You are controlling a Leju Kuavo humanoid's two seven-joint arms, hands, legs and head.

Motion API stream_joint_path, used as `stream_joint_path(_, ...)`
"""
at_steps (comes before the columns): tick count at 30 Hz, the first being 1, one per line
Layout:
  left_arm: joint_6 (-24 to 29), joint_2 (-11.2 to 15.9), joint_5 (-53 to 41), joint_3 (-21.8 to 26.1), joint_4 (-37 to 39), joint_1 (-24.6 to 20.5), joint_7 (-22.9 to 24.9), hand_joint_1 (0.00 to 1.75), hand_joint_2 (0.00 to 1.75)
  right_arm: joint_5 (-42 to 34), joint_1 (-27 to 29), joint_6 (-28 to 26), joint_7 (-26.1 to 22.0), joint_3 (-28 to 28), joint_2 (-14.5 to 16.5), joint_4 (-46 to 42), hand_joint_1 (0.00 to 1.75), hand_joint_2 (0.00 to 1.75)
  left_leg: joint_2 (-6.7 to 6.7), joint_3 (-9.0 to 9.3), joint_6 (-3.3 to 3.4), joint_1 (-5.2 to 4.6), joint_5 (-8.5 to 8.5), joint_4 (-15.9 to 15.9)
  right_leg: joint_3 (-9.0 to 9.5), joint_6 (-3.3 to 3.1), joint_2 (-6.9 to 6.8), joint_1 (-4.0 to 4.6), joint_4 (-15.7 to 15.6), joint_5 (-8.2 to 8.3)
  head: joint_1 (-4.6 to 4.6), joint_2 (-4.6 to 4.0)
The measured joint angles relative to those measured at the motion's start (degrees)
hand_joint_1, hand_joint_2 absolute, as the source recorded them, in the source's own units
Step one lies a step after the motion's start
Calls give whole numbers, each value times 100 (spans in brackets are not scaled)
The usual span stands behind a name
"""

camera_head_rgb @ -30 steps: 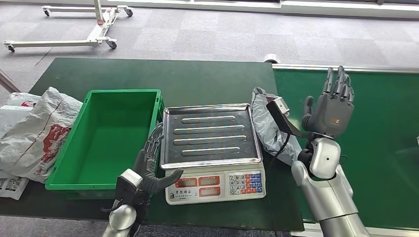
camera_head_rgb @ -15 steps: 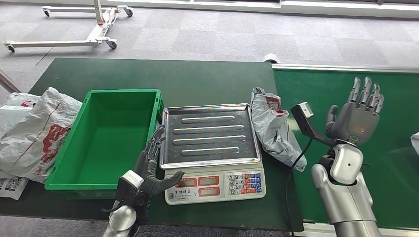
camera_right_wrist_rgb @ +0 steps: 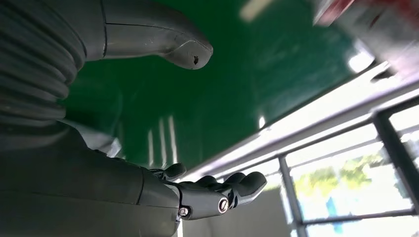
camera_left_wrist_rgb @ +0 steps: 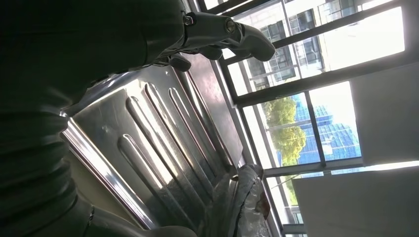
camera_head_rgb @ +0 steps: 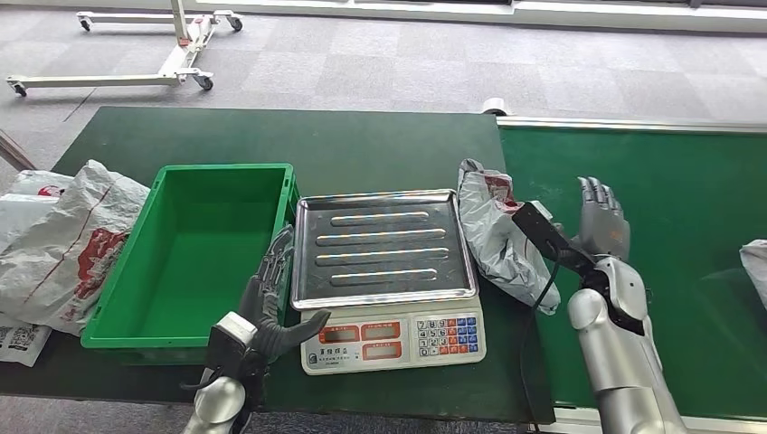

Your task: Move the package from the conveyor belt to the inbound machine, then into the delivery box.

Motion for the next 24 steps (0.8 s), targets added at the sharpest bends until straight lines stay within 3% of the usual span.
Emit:
stream_joint_path(3,0,17,-2,0,-22,2,0,0,175,-259,-125,282,-253,-44,142,236,0,175,-11,-2,-2,4,4,0,2,-1,-15,2,1,0,-1,0)
stream_joint_path(18,2,93,-3,0,-56,2,0,0,175,-320,-301,366,-293,-154,343,605,0,175,-14,-3,-1,7,2,1,3,-1,-14,0,1,0,1,0)
stream_joint_path(24,-12,105,-97,12,-146,-30,0,0,175,-809,-495,1011,-1106,-110,370,906,0,175,-10,-2,-1,8,3,0,3,-1,-9,1,2,0,-1,0)
